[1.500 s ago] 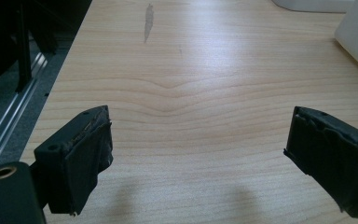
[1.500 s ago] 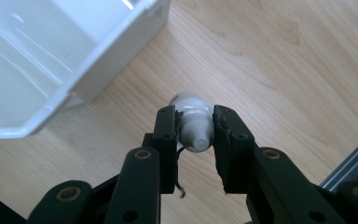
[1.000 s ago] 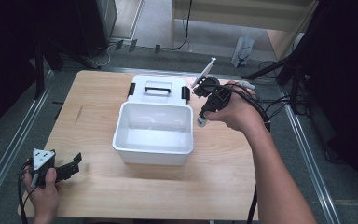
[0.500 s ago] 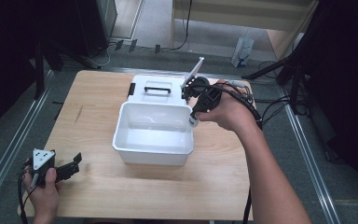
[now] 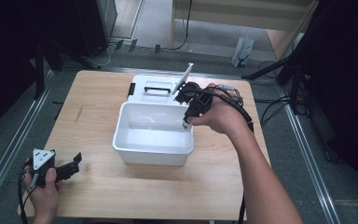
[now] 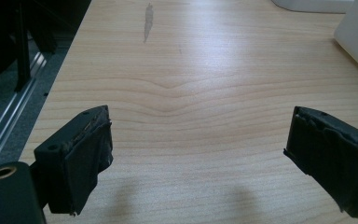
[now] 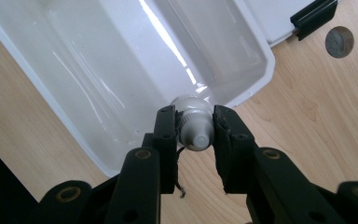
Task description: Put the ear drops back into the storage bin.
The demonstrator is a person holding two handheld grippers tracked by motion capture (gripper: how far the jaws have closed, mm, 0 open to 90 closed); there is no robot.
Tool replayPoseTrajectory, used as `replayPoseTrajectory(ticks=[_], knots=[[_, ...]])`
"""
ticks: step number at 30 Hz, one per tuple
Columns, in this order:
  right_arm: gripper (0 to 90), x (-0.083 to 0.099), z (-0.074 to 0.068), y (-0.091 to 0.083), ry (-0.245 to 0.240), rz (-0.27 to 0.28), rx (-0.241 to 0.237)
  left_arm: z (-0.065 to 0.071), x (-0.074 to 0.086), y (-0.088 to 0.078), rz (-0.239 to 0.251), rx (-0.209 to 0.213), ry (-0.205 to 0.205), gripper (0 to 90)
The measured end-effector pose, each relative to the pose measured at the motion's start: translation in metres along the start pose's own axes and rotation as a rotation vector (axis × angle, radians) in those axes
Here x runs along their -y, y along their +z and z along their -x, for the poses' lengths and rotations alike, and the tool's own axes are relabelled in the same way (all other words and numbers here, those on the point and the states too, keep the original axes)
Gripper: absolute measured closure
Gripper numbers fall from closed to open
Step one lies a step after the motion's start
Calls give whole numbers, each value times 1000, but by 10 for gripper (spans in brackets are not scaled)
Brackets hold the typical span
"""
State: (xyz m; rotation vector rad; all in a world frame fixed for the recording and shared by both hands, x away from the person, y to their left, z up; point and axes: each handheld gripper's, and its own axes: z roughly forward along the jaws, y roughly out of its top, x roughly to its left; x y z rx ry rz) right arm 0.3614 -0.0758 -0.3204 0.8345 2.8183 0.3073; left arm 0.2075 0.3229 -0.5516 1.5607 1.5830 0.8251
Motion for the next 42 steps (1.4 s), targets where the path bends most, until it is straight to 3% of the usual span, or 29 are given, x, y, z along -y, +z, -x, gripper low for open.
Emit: replayPoseTrajectory(ticks=[20, 28, 37, 42], knots=[[726, 10, 0, 42, -33, -21, -35, 0, 0, 0, -2, 0, 1, 76], [724, 16, -2, 64, -90, -1, -65, 0, 0, 0, -2, 1, 1, 76], [723, 16, -13, 88, -195, -62, -59, 0, 0, 1, -7, 2, 4, 76], [723, 16, -16, 95, -219, -80, -51, 0, 0, 1, -9, 2, 4, 76]])
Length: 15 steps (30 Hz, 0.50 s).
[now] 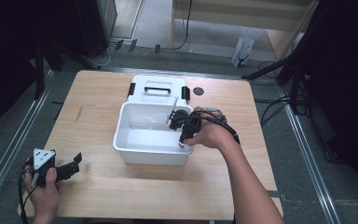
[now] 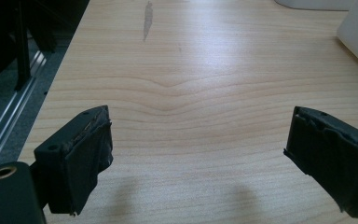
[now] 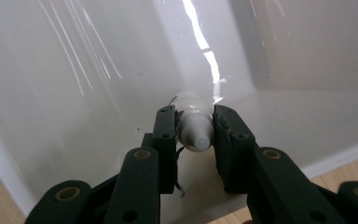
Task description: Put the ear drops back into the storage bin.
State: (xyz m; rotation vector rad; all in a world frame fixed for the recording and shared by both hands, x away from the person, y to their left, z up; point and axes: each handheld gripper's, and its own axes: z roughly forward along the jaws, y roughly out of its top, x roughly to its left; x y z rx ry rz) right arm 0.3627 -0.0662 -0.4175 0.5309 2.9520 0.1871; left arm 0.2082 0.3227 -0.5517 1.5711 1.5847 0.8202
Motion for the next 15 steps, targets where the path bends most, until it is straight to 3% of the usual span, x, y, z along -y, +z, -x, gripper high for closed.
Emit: replayPoseTrajectory(ticks=[15], knots=[[716, 0, -3, 8, -14, -10, -10, 0, 0, 0, -5, -1, 1, 77]])
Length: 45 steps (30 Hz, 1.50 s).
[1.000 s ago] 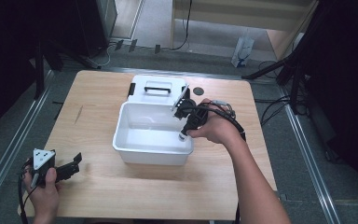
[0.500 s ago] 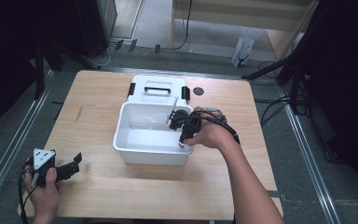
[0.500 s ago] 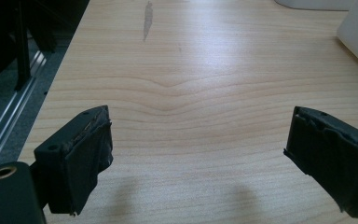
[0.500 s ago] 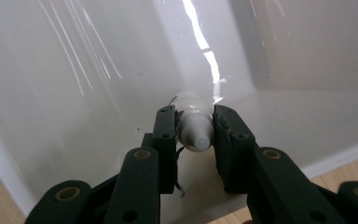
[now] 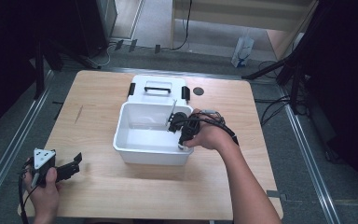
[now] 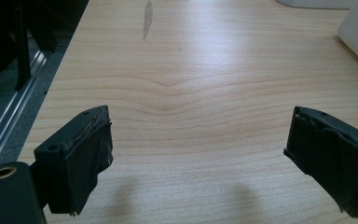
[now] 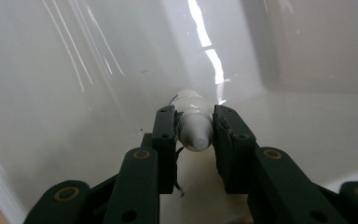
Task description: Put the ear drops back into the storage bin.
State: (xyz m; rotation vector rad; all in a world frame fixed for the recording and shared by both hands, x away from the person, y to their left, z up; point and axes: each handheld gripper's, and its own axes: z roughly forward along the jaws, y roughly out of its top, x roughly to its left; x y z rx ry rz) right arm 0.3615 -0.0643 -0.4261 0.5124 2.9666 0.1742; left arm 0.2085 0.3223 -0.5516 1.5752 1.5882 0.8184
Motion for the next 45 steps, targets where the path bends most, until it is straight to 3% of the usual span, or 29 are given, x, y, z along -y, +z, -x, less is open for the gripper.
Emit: replayPoseTrajectory(ticks=[12, 20, 29, 35, 45], knots=[[680, 2, 2, -2, 25, 20, -21, 0, 0, 0, 0, 0, 1, 76], [658, 8, 10, -23, 86, 104, -60, 0, 0, 0, 1, -3, 4, 76], [650, 15, 13, -57, 86, 143, -20, 0, 0, 0, 2, -3, 4, 76], [643, 25, 16, -76, 114, 157, 7, 0, 0, 0, 0, -3, 4, 76], [607, 54, 23, -85, 169, 147, 30, 1, 0, 0, 0, -5, 5, 76]])
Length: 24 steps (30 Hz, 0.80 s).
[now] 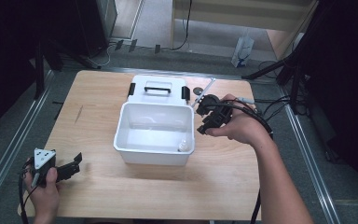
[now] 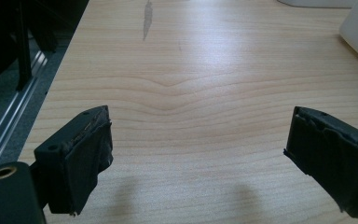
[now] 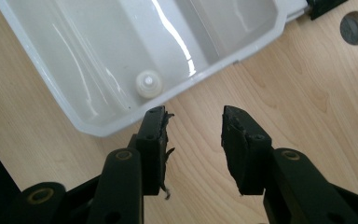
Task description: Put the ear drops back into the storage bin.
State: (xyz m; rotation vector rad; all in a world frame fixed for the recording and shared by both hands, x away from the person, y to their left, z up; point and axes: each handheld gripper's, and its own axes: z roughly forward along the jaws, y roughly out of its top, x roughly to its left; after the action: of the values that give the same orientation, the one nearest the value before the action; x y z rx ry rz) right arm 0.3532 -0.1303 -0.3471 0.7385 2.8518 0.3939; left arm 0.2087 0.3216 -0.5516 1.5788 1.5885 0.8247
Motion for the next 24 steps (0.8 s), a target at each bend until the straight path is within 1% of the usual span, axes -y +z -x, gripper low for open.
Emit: replayPoseTrajectory(ticks=[4, 10, 18, 20, 21, 24], knots=[[574, 14, 4, 1, 26, -5, 9, 0, 0, 0, 2, 0, 1, 76], [535, 37, 8, 8, 63, -19, 21, 1, 0, 0, 5, -1, -1, 76], [484, 65, 12, 21, 113, -36, 18, 1, 0, 0, 2, -2, 4, 76], [464, 73, 12, 25, 124, -39, 18, 1, 0, 0, 2, -2, 5, 76], [445, 79, 11, 29, 139, -41, 21, 1, 0, 0, 3, -2, 4, 76], [380, 92, 11, 37, 164, -46, 47, 1, 0, 0, 3, -1, 5, 76]])
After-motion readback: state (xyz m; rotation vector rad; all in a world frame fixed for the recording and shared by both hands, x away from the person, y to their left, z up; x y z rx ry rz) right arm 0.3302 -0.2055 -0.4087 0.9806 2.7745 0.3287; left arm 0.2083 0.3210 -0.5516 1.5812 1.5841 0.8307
